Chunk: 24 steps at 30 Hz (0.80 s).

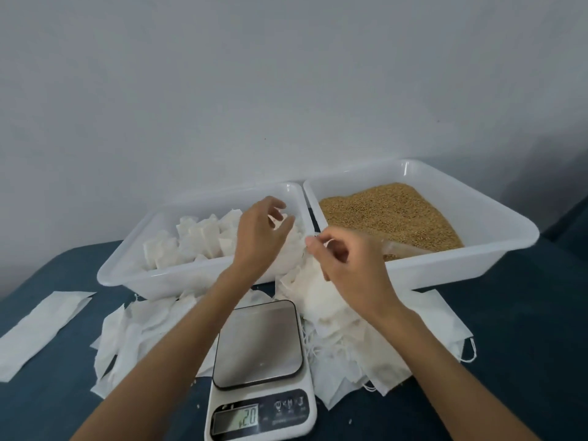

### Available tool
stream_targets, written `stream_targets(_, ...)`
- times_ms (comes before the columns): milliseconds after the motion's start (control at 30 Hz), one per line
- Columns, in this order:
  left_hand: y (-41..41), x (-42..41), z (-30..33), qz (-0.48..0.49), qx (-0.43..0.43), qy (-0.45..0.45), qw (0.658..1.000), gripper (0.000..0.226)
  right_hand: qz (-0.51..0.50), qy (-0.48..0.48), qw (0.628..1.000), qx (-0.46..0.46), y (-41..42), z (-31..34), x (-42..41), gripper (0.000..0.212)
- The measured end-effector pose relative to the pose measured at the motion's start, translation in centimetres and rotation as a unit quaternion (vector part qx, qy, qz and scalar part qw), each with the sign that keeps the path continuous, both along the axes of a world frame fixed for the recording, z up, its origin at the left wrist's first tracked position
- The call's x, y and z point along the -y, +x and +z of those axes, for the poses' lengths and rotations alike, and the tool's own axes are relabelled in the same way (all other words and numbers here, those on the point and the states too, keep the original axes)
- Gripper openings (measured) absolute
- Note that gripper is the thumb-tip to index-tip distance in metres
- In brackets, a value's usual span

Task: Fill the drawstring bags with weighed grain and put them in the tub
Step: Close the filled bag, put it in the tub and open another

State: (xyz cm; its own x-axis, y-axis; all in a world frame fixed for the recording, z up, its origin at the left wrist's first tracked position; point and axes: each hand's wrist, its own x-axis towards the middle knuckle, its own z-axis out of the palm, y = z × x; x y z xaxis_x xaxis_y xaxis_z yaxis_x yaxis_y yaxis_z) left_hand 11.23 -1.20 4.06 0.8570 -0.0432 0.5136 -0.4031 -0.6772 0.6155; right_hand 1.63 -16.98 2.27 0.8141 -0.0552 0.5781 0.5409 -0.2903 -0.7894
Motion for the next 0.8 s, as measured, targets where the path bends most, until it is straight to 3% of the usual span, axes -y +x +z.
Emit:
stream_targets(67,-3.1,-0.4,-1.6,-0.032,0.015,0.004,0.999,0.007,-0.003,0.048,0.999,-0.004,0.2,0.3,0.6,0.008)
stream_targets(200,-7.9,-0.3,-5.3,-0.14,-0.067,0.093,0.983,0.003,-0.027,0.067,0.997,-0.01,0.8,0.0,1.4,0.011)
stream_targets(367,-10.0,0.5,-6.7,-0.223,-0.074,0.161,0.959,0.032,-0.037,0.034,0.999,-0.016,1.4,-0.8,1.3,0.011)
stream_targets(467,-10.1,0.8,-7.1,-0.21,-0.058,0.183,0.959,0.028,-0.048,0.02,0.999,-0.01,1.5,-0.9,1.3,0.01)
stream_targets(600,-10.1,0.7,-7.3,-0.207,-0.046,0.159,0.964,0.018,-0.053,0.027,0.998,-0.01,1.5,-0.9,1.3,0.012)
stream_targets(733,-9.9,0.3,-6.9,-0.193,-0.107,0.073,0.973,0.011,-0.056,0.032,0.998,0.01,1.3,-0.8,1.1,0.012)
stream_targets(800,-10.0,0.5,-6.7,-0.206,-0.138,0.038,0.968,0.022,-0.055,0.029,0.998,0.021,1.1,-0.9,0.9,0.009)
